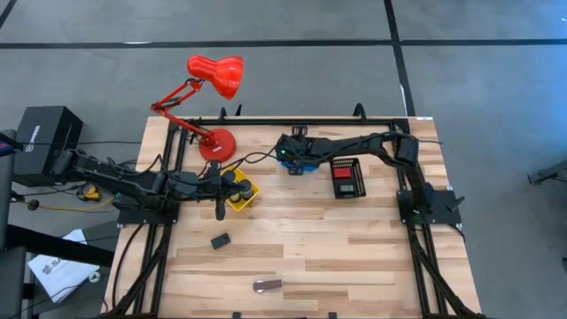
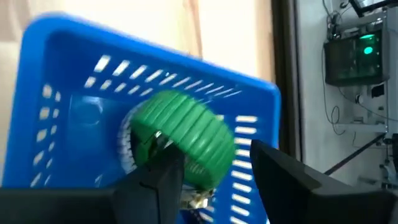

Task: Pick & Place Office items
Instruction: Adjust the green wrist watch in blue bin

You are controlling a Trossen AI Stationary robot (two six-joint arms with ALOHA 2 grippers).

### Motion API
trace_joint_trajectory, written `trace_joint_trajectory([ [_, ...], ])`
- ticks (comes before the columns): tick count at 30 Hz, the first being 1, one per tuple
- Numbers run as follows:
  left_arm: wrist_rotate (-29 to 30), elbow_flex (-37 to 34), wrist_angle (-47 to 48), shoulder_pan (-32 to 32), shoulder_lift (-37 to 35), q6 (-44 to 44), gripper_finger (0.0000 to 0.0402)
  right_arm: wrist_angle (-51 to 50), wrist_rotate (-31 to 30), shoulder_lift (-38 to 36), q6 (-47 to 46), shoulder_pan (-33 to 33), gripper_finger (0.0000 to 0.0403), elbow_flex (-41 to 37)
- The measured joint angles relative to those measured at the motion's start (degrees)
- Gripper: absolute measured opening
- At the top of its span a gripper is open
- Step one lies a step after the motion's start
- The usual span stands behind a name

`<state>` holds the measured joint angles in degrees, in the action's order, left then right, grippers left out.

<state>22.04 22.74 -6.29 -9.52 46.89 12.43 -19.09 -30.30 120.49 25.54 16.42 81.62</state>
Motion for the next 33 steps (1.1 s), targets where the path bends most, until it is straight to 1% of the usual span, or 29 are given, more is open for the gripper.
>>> trace_joint_trajectory([
  [6,0.00,0.00,-0.12,0.00,0.00,-0.14,0.0001,2.06,0.25,-0.09,0.42,-1.00,0.0172,0.04],
  [9,-0.01,0.00,-0.14,0.00,0.00,-0.14,0.0001,2.33,0.28,-0.11,0.15,-1.07,0.0160,0.05],
  [12,-0.02,0.00,-0.14,0.00,0.00,-0.16,0.0001,2.31,0.24,-0.11,-0.04,-1.18,0.0131,0.07],
  [21,0.00,0.00,-0.14,0.00,0.00,-0.16,0.0001,1.71,-0.24,-0.11,-0.04,-2.77,0.0013,0.05],
  [23,-0.02,0.00,-0.14,0.00,0.00,-0.16,0.0001,1.53,-2.19,-0.11,-0.04,-3.76,0.0010,0.07],
  [27,0.00,0.00,-0.14,0.00,0.00,-0.16,0.0001,1.11,-9.23,-0.78,1.53,-6.11,0.0025,0.04],
  [30,0.00,0.00,-0.14,0.00,0.00,-0.16,0.0001,0.99,-13.92,-1.00,3.45,-7.63,0.0015,0.06],
  [33,-0.02,0.00,-0.14,0.00,0.00,-0.16,0.0001,1.09,-15.95,-1.40,5.14,-8.41,0.0007,0.04],
])
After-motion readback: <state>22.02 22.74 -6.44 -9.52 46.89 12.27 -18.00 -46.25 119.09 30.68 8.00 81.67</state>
